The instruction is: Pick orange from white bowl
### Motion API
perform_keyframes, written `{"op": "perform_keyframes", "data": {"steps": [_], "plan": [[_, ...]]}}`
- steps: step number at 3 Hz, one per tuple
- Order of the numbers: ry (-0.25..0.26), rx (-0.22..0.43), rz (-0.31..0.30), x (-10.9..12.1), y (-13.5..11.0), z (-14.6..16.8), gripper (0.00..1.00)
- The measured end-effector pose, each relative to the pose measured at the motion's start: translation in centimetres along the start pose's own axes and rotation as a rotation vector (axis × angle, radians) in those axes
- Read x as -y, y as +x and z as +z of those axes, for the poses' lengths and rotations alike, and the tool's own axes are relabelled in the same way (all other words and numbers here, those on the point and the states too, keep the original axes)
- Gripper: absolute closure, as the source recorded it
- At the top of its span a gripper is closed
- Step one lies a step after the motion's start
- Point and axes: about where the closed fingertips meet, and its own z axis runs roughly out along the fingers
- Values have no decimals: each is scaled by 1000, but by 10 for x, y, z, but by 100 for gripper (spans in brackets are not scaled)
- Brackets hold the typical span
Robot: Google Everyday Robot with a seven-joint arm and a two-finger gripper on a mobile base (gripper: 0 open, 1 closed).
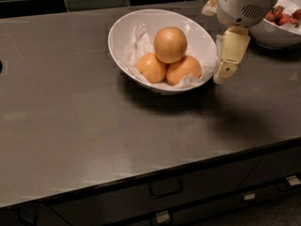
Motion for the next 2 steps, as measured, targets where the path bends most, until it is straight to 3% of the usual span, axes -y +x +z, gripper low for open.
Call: {"op": "perform_keyframes", "data": {"steps": [1, 2], "plan": [[0, 0, 0, 0, 0, 0, 0], [19, 10, -30, 19, -7, 5, 0]]}}
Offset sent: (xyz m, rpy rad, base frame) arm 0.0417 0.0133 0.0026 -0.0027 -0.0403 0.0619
